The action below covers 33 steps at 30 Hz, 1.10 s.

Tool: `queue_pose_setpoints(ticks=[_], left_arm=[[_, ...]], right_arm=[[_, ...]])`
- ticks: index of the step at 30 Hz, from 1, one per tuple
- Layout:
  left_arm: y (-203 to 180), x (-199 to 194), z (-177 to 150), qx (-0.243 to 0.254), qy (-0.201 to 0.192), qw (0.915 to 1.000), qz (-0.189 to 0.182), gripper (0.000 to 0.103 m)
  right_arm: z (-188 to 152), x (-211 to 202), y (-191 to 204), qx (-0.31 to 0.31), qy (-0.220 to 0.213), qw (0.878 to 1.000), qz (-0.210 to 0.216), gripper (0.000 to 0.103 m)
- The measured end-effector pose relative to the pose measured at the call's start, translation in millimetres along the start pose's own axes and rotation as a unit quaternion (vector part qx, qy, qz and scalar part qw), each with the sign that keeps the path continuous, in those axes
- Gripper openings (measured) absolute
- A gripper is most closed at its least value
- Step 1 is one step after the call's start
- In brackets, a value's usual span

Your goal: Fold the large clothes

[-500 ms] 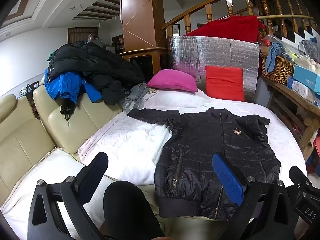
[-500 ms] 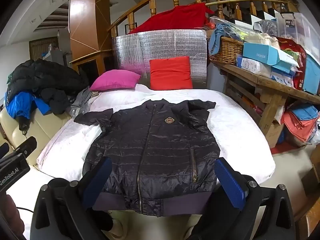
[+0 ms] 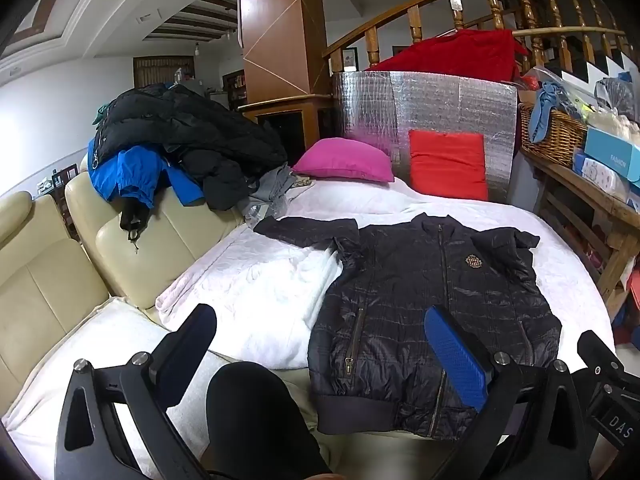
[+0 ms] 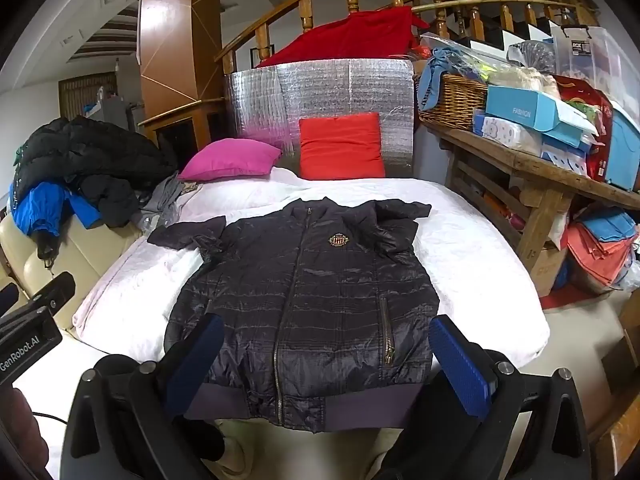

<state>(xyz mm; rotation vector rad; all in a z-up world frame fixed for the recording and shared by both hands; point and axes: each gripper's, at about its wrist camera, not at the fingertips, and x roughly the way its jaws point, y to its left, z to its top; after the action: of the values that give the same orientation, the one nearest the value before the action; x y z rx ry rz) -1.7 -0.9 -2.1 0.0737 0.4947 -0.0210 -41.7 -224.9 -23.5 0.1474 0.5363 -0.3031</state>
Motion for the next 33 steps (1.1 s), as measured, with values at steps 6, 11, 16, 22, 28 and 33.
queue_pose_setpoints(ticks=[6, 11, 16, 22, 28, 33], left_arm=[[-0.8, 0.7, 0.1, 0.003, -0.002, 1.0000, 0.000, 0.103], [-1.4, 3.3, -1.0, 0.006, 0.004, 1.0000, -0.002, 0.103], [-2.2, 4.1, -2.2, 0.003, -0.001, 1.0000, -0.003, 0.103], [-4.0, 9.3, -2.9, 0.012, 0.004, 0.9999, 0.001, 0.103], [-6.8, 13.2, -3.6, 0.025, 0.009, 0.9996, 0.007, 0.103], [-7.9, 14.0, -2.9, 0.046, 0.022, 0.9986, 0.015, 0.103]], right_arm=[[0.0, 0.0, 0.1, -0.001, 0.001, 1.000, 0.000, 0.103], [0.5, 1.5, 1.4, -0.003, 0.005, 1.000, -0.001, 0.103], [0.2, 3.6, 1.9, -0.004, 0.008, 1.000, -0.001, 0.103], [-1.3, 8.3, 1.6, -0.004, 0.013, 1.000, -0.001, 0.103], [-3.0, 13.6, 0.8, -0.002, 0.020, 1.000, -0.002, 0.103], [-3.5, 16.0, -1.1, -0.001, 0.022, 1.000, -0.002, 0.103]])
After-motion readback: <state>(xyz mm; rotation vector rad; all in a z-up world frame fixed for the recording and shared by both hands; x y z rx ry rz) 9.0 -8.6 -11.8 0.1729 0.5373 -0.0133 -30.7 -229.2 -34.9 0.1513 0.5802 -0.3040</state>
